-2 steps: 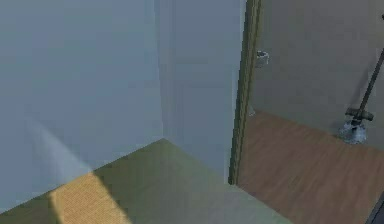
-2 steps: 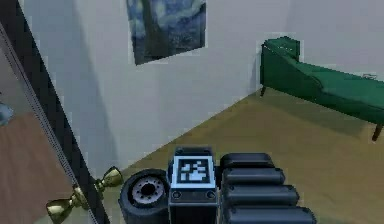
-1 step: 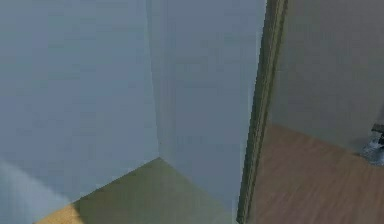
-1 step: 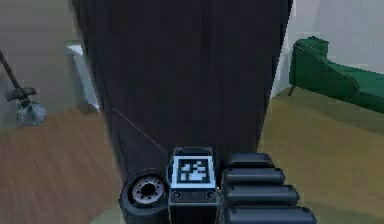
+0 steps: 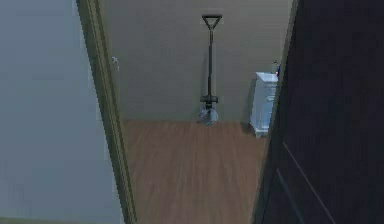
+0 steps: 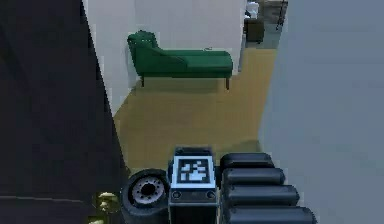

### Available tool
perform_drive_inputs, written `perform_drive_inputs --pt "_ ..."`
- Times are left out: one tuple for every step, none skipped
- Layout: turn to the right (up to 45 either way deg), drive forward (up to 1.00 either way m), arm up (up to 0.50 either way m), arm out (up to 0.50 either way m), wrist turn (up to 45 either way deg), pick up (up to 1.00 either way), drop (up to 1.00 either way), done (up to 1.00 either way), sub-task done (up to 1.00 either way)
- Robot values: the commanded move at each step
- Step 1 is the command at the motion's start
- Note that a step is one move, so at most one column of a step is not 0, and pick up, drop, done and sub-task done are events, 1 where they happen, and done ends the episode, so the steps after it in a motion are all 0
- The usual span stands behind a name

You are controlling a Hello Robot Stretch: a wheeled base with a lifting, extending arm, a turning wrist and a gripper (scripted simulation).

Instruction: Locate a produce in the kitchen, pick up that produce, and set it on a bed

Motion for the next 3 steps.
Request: perform_drive_inputs --pt "0.0 0.40 0.00 0.00 0.0 0.00 0.00 0.00 0.00" --pt "0.0 0.75 0.00 0.00 0.0 0.00 0.00 0.00 0.00" --pt "33.0 0.00 0.00 0.00 0.0 0.00 0.00 0.00 0.00"
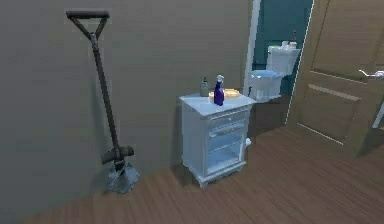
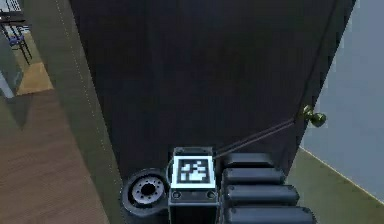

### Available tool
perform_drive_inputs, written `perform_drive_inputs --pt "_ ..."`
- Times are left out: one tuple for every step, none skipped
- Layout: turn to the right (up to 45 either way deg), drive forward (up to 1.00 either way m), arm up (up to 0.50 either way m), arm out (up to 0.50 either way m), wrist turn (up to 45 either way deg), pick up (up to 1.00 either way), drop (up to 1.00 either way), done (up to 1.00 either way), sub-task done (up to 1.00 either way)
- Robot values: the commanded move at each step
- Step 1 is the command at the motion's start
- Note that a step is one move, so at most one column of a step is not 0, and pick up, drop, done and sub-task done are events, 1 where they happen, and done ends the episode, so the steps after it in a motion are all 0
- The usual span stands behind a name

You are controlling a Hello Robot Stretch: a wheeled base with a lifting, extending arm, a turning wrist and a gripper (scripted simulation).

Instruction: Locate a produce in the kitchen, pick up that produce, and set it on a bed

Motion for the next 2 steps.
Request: perform_drive_inputs --pt "3.0 0.00 0.00 0.00 0.0 0.00 0.00 0.00 0.00" --pt "0.0 0.55 0.00 0.00 0.0 0.00 0.00 0.00 0.00"
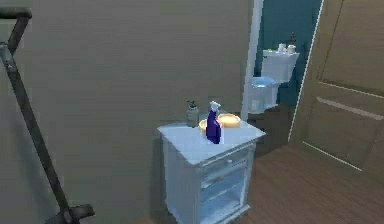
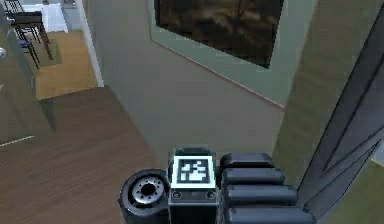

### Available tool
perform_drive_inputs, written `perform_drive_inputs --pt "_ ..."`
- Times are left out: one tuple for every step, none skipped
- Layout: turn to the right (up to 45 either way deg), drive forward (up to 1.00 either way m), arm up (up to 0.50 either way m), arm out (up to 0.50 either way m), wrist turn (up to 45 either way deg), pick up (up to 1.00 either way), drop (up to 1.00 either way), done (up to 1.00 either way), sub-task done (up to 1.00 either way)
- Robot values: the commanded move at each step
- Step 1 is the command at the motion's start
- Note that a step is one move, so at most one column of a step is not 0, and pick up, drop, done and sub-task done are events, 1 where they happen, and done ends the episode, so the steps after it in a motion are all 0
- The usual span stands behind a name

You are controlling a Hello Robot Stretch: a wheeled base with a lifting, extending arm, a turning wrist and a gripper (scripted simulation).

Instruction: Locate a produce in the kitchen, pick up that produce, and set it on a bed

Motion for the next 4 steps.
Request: perform_drive_inputs --pt "45.0 0.00 0.00 0.00 0.0 0.00 0.00 0.00 0.00" --pt "12.0 0.00 0.00 0.00 0.0 0.00 0.00 0.00 0.00" --pt "0.0 1.00 0.00 0.00 0.0 0.00 0.00 0.00 0.00" --pt "3.0 0.00 0.00 0.00 0.0 0.00 0.00 0.00 0.00"
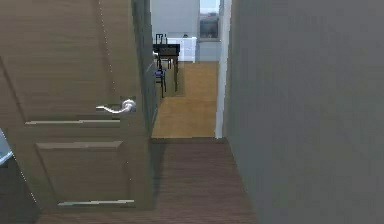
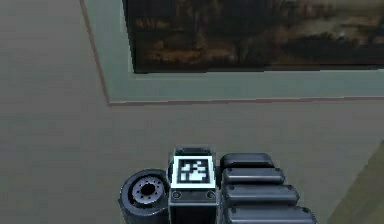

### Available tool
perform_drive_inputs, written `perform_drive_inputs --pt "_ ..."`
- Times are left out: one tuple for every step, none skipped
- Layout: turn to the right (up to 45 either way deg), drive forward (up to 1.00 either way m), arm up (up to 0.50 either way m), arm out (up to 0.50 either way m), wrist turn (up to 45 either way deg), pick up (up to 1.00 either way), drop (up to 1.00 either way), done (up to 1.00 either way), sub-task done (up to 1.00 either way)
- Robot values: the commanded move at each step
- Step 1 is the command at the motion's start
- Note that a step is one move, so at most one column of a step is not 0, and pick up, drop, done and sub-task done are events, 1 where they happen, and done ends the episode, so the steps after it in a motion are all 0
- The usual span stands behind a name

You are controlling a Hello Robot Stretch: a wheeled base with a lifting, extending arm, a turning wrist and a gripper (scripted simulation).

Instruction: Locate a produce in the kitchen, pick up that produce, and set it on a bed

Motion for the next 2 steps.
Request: perform_drive_inputs --pt "0.0 1.00 0.00 0.00 0.0 0.00 0.00 0.00 0.00" --pt "0.0 1.00 0.00 0.00 0.0 0.00 0.00 0.00 0.00"
